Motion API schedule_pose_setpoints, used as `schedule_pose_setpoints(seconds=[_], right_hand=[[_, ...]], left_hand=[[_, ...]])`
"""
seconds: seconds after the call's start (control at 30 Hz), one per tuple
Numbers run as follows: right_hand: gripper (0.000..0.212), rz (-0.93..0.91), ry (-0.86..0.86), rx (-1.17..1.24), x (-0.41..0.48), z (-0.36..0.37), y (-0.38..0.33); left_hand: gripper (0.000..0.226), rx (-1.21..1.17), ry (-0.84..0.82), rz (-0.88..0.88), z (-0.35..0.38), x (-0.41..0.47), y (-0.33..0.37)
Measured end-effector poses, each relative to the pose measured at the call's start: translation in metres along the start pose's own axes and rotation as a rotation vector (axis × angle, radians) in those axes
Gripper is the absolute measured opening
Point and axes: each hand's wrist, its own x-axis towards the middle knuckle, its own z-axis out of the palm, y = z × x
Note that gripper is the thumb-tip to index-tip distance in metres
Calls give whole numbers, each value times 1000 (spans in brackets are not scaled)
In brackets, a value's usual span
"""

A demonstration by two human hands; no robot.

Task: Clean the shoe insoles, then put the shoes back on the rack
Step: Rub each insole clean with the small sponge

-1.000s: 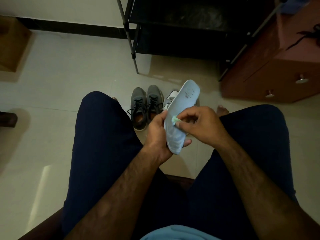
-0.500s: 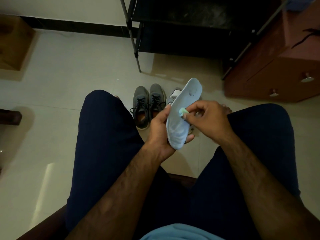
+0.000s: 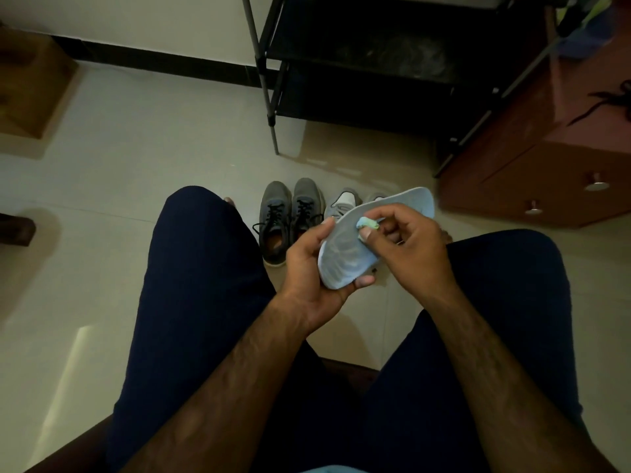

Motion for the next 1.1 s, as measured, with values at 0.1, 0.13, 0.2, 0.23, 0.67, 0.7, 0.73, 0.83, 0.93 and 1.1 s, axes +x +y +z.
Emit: schedule_pose_setpoints(seconds=[0.1,0.13,0.2,0.23,0.67,0.7,0.73,0.83,0.93,1.1], right_hand=[[15,27,53,95,2,-1,-3],[16,54,59,160,2,-1,-4],[17,108,65,291,1,-1,-7],[17,120,64,329,0,-1,-8],[24,-86,36,26,-7,7,-11],[25,-84,53,71,-5,6,-13],[23,-89,72,91,-4,5,-14],[15,-86,114,-15,-3,4,-7],[18,-128,47,-175,-7,6,0],[8,-122,14,-166,-11,10,-9]], left_hand=[[50,0,-11,1,2,1,-1],[50,8,-7,2,2,0,-1],[52,23,-6,-2,1,0,-1],[53,27,-7,-4,1,1,-1],[58,40,-7,4,0,1,0],[57,47,5,1,-1,2,0],[56,53,19,-3,-1,2,0],[58,53,32,-11,-1,3,-1],[56,16,14,-25,-2,3,0],[50,-45,-26,-53,-1,0,4]])
